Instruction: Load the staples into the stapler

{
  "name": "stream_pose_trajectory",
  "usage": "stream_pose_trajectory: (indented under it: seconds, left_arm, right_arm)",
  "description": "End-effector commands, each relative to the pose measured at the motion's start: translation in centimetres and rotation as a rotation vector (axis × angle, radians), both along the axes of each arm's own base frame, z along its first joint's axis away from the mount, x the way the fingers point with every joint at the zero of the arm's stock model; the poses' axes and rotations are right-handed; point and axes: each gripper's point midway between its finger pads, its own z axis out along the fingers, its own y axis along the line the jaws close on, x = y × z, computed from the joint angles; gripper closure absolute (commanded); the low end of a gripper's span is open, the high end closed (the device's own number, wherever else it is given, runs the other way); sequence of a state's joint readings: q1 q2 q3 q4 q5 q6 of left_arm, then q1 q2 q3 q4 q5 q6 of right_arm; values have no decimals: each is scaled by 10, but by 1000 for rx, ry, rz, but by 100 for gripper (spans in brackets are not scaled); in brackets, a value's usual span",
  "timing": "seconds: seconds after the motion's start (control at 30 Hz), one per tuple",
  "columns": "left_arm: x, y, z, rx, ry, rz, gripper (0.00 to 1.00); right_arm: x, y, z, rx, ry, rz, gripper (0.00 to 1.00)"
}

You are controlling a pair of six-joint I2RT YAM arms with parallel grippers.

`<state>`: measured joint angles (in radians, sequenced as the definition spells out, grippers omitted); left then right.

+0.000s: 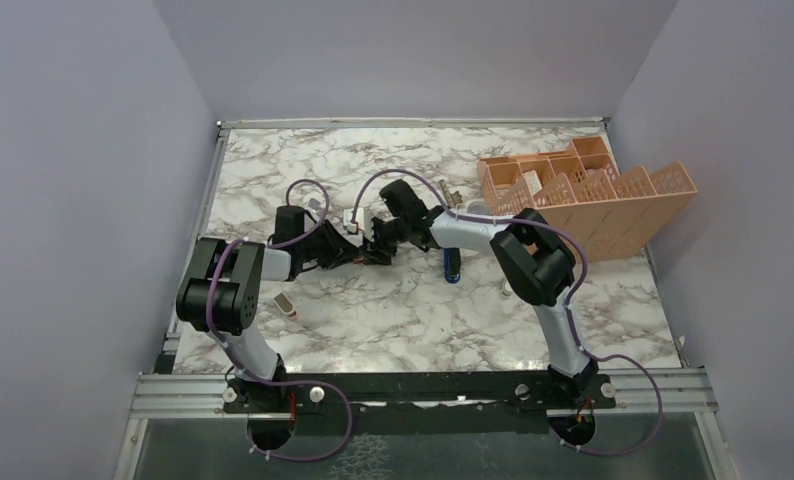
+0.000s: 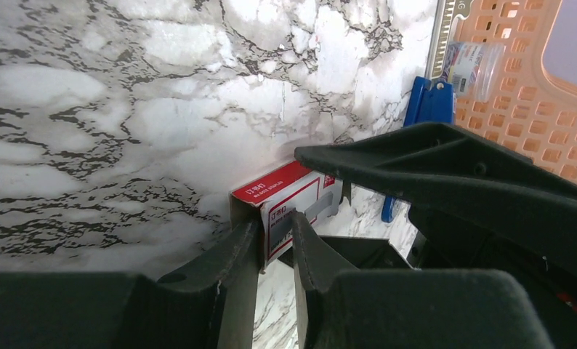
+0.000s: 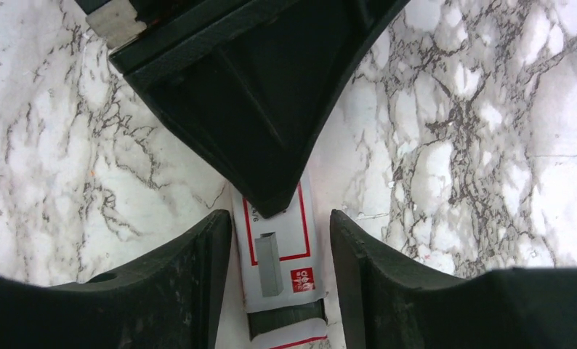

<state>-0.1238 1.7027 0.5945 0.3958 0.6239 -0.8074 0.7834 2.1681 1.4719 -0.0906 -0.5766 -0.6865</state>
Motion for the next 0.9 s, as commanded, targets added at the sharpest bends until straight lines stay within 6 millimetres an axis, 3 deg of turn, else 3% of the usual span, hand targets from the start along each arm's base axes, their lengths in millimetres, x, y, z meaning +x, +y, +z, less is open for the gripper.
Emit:
stream_pose_trajectory:
  seconds: [0.0,0.13,0.37,0.53,0.87]
  left_arm:
    - [4,-5,7,-20,-34,-28,77]
    - [4,-1,4,4,-42,-12,78]
    - [4,-1,1,5,-32,-14,78]
    - [6,-3,3,0,-39,-22,79]
    - [14,-5,8,-9,-51,-29,86]
  right_arm:
    - [8,0,7,43,-19,-34,37]
    - [18,-26,22,44,-23,-76,25]
    - [18,-60,14,-41,-18,-79,26]
    - [12,-60,1,-77,26,-35,29]
    - [12,-51,-4,-61,37,19,30]
